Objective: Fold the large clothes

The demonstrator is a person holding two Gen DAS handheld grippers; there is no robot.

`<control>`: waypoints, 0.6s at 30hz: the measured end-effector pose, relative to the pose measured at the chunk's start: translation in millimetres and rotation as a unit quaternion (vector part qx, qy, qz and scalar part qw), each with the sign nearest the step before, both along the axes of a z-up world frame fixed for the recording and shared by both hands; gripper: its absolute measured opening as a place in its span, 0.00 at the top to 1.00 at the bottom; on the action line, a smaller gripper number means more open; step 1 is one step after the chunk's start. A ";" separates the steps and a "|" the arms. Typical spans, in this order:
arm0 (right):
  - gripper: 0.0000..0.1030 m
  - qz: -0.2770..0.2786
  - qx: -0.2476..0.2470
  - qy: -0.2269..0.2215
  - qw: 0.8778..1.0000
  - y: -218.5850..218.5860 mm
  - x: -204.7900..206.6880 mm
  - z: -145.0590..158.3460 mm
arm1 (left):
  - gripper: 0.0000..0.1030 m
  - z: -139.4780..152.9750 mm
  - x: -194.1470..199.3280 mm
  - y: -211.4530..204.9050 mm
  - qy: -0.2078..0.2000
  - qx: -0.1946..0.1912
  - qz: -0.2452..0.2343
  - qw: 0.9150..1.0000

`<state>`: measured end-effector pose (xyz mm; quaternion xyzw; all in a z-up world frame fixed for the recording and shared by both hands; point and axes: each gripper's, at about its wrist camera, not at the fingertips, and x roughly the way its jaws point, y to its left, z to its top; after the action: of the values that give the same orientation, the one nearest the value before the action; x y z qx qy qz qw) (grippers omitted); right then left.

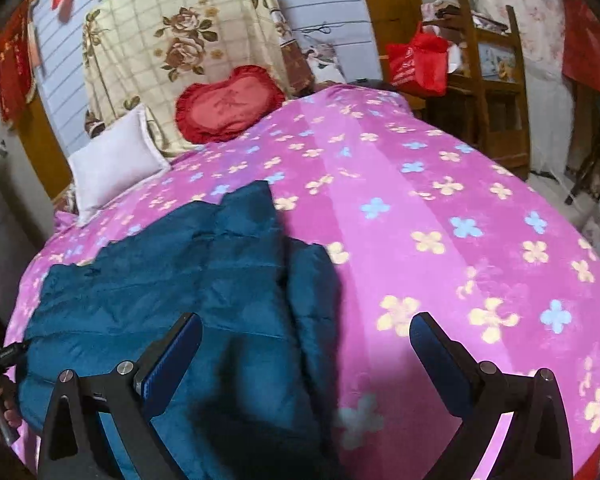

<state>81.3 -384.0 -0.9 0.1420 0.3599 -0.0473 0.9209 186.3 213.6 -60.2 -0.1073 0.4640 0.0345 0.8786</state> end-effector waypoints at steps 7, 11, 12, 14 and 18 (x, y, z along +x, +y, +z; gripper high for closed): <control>0.00 0.043 0.047 -0.002 0.998 2.0 9.9 -6.8 | 0.11 11.9 -4.7 -7.1 -0.013 0.033 0.008 0.999; 0.00 0.038 0.046 -0.008 0.998 8.1 12.0 -6.4 | 0.11 27.1 -27.5 -24.1 -0.062 0.130 0.048 0.988; 0.00 0.037 0.045 -0.008 0.998 9.1 12.4 -6.2 | 0.11 30.8 -32.9 -28.9 -0.074 0.146 0.051 0.985; 0.00 0.037 0.043 -0.008 0.998 10.4 11.9 -6.2 | 0.11 36.7 -40.7 -34.4 -0.095 0.165 0.052 0.980; 0.00 0.035 0.045 -0.015 0.998 9.9 11.0 -4.4 | 0.11 44.6 -46.4 -39.1 -0.114 0.173 0.043 0.977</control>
<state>92.3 -374.1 -5.3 0.1711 0.3526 0.0031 0.9200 139.9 174.4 -15.6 0.0229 0.3429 0.1395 0.9287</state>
